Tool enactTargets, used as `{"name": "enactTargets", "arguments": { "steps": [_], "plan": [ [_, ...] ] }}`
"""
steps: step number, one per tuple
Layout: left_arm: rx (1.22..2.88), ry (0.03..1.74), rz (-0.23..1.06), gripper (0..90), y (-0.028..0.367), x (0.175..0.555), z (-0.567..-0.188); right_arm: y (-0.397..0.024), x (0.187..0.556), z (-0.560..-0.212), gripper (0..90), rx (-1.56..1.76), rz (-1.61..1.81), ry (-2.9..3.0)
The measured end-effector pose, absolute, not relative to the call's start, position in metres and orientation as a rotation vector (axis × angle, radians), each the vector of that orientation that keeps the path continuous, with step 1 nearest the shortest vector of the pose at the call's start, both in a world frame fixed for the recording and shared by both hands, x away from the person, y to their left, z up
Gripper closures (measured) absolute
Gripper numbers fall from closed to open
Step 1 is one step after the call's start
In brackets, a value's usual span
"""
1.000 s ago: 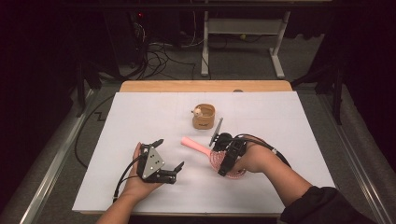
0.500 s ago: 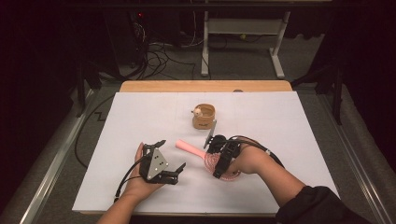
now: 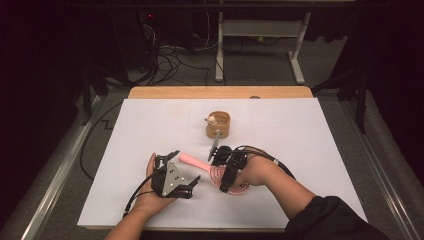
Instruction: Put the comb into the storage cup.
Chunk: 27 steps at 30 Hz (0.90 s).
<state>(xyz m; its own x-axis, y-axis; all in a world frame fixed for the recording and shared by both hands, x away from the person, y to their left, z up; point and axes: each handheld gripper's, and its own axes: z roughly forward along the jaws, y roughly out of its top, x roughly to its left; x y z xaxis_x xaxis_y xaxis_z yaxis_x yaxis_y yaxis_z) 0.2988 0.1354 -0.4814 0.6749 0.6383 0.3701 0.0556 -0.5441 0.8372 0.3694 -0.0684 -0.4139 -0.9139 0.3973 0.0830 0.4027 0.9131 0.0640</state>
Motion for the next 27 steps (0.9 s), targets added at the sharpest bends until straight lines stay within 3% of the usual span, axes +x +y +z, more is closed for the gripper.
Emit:
{"name": "enactTargets", "arguments": {
  "steps": [27],
  "plan": [
    [2.139,0.406,0.943,6.0,0.103,0.294,-0.487,-0.068,0.368,-0.416,20.7,-0.593,-0.079,-3.012]
  ]
}}
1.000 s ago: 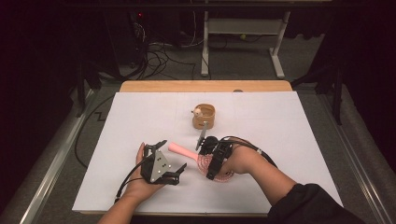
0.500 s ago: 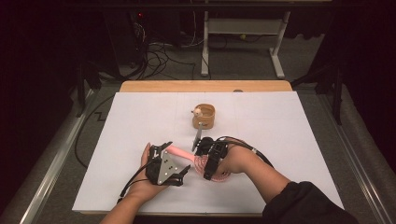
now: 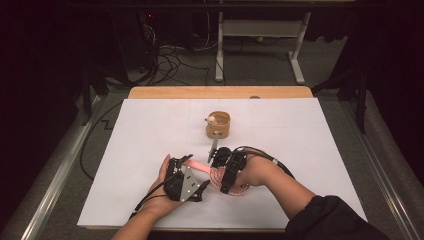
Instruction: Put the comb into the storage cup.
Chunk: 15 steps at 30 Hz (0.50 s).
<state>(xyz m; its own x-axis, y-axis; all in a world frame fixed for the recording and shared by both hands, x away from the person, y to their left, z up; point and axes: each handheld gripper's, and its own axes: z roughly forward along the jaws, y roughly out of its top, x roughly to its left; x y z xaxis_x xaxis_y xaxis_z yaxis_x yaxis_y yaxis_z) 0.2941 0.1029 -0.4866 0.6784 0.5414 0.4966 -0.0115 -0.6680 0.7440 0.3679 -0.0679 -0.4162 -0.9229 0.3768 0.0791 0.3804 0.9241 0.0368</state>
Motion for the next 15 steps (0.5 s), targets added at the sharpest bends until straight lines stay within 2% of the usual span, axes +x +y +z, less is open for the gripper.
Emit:
{"name": "enactTargets", "arguments": {
  "steps": [15],
  "plan": [
    [2.185,0.325,0.989,14.6,0.091,0.29,-0.491,-0.068,0.365,-0.42,20.6,-0.584,-0.045,-2.996]
  ]
}}
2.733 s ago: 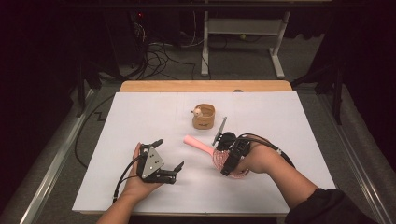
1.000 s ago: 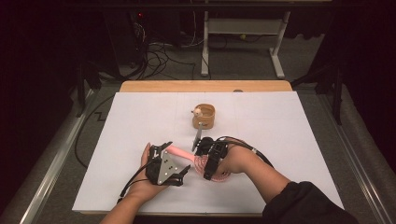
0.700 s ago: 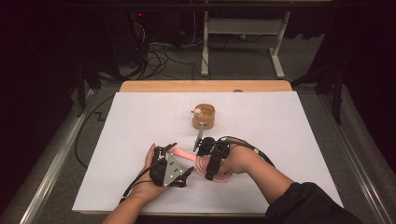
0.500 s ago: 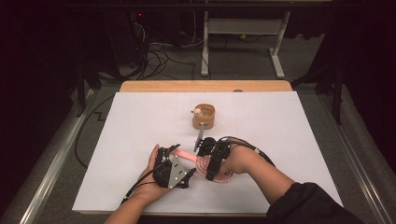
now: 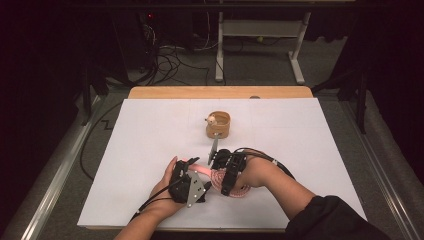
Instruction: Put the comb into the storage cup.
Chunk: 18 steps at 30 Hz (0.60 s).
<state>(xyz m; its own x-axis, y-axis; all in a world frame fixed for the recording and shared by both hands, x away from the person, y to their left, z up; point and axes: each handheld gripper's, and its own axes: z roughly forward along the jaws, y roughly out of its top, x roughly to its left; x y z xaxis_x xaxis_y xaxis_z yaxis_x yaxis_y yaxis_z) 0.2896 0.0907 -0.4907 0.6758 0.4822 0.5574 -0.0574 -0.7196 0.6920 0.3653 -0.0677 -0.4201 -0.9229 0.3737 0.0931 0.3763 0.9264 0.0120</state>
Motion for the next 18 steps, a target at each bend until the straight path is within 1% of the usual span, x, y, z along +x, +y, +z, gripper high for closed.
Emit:
{"name": "enactTargets", "arguments": {
  "steps": [12,18],
  "plan": [
    [2.191,0.297,1.013,15.9,0.0881,0.2883,-0.4905,-0.0656,0.3634,-0.4206,20.6,-0.579,-0.039,-2.994],
    [2.255,0.319,1.026,17.8,0.0849,0.2894,-0.4897,-0.0662,0.3636,-0.4207,20.6,-0.586,-0.035,-2.996]
  ]
}}
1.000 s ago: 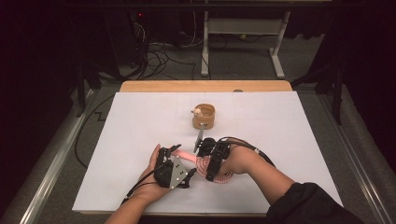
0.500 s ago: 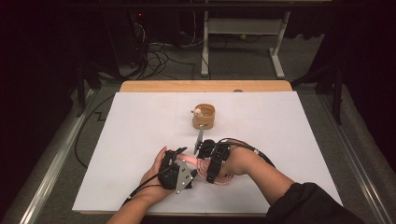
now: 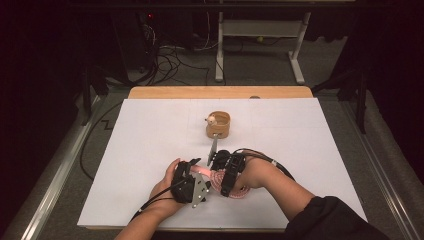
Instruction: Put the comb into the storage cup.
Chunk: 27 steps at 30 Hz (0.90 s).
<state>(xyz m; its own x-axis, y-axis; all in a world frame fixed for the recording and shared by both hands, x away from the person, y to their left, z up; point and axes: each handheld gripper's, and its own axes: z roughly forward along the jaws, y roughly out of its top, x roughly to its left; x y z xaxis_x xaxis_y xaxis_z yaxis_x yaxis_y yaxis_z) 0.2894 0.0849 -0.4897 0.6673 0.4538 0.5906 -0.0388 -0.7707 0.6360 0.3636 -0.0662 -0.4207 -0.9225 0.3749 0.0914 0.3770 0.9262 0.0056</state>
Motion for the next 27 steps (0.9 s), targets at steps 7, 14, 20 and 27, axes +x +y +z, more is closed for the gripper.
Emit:
{"name": "enactTargets", "arguments": {
  "steps": [7,14,20,27],
  "plan": [
    [2.246,0.309,1.024,23.6,0.0857,0.2881,-0.4863,-0.0664,0.3629,-0.4207,20.6,-0.593,-0.019,-2.988],
    [2.249,0.275,1.043,31.7,0.0874,0.2868,-0.4838,-0.065,0.3624,-0.4227,20.6,-0.598,-0.018,-2.982],
    [2.25,0.238,1.069,38.1,0.0881,0.2834,-0.4833,-0.0619,0.361,-0.4204,20.6,-0.603,-0.019,-2.986],
    [2.26,0.24,1.086,40.7,0.0836,0.2845,-0.4863,-0.0657,0.3621,-0.4182,20.6,-0.621,-0.017,-2.981]
  ]
}}
